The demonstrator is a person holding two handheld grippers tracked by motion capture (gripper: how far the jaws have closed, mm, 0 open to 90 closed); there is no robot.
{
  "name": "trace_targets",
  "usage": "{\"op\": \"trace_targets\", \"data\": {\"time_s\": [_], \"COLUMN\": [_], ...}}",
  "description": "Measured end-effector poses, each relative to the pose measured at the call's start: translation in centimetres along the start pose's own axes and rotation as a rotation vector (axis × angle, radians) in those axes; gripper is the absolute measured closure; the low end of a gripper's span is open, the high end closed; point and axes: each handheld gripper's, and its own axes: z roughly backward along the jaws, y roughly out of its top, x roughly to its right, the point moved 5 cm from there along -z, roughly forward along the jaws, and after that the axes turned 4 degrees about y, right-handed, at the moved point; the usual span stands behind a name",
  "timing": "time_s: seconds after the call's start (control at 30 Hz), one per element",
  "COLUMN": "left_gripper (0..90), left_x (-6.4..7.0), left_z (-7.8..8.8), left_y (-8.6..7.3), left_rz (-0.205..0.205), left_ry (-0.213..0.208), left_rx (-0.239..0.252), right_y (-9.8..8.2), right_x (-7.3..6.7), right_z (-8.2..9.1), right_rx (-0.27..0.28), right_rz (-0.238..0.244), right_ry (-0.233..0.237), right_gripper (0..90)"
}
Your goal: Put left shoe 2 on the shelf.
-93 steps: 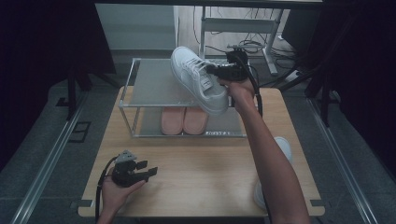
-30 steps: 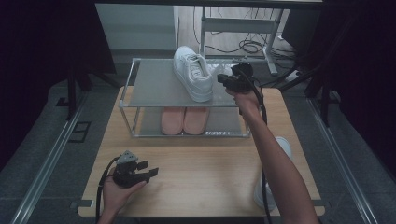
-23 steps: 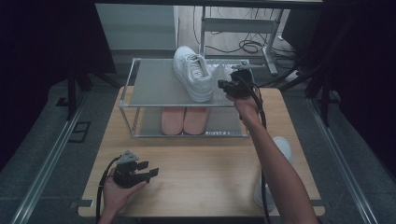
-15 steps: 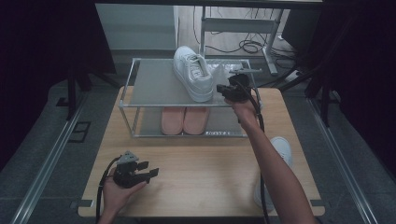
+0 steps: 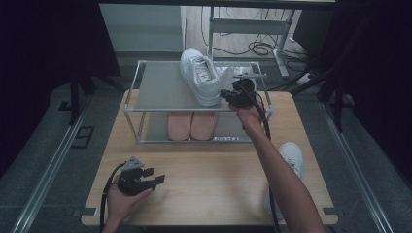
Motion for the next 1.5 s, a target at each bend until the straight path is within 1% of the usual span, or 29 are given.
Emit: {"op": "trace_targets", "data": {"time_s": [0.03,0.1,0.27,0.3,0.33,0.5,0.6,0.63,0.67,0.8,1.17,1.27,1.3,1.37,1.4,1.5], "left_gripper": [43.3,43.3,43.3,43.3,43.3,43.3,43.3,43.3,43.3,43.3,43.3,43.2,43.2,43.2,43.2,43.2], "left_x": [0.0,0.0,0.0,0.0,0.0,0.0,0.1,0.1,0.0,0.1,0.3,0.2,0.2,0.2,0.1,0.1], "left_z": [0.0,0.0,-0.1,-0.1,-0.1,-0.1,-0.1,-0.1,-0.1,-0.2,-0.5,-0.4,-0.3,-0.3,-0.3,-0.2], "left_y": [0.0,0.0,0.0,0.0,0.0,-0.1,-0.1,-0.1,-0.1,-0.1,-0.2,-0.1,-0.1,-0.1,-0.1,-0.1], "left_rz": [0.0,0.0,-0.001,-0.001,-0.001,-0.004,-0.005,-0.005,-0.005,-0.007,-0.01,-0.005,-0.006,-0.005,-0.005,-0.005], "left_ry": [0.0,-0.001,-0.001,-0.001,-0.002,-0.003,-0.005,-0.005,-0.005,-0.005,-0.008,-0.01,-0.01,-0.011,-0.01,-0.01], "left_rx": [0.0,-0.001,-0.002,-0.002,0.0,-0.005,-0.005,-0.005,-0.006,-0.01,-0.015,-0.012,-0.01,-0.009,-0.009,-0.009], "right_y": [0.0,0.1,0.2,0.2,0.3,0.5,0.6,0.6,0.6,0.6,0.6,0.5,0.5,0.5,0.4,0.2], "right_x": [-0.1,-0.5,-2.0,-2.0,-2.5,-3.6,-4.3,-4.3,-4.7,-5.3,-5.3,-5.2,-4.9,-4.8,-4.4,-4.0], "right_z": [0.0,-0.1,-0.5,-0.5,-0.7,-1.2,-1.5,-1.5,-1.7,-2.0,-2.0,-2.0,-1.7,-1.5,-1.0,-0.2], "right_rx": [0.0,0.003,0.003,0.003,0.005,0.015,0.018,0.018,0.018,0.015,0.018,0.013,0.016,0.017,0.021,0.023], "right_rz": [-0.002,-0.008,0.012,0.012,0.014,0.01,0.012,0.012,0.017,0.017,0.011,0.013,0.02,0.021,0.025,0.033], "right_ry": [0.004,0.028,0.057,0.057,0.075,0.108,0.122,0.122,0.127,0.142,0.142,0.142,0.13,0.128,0.125,0.122], "right_gripper": [89.6,89.6,89.6,89.6,89.6,89.6,89.6,89.6,89.6,89.6,89.6,89.5,89.6,89.5,89.5,89.5]}}
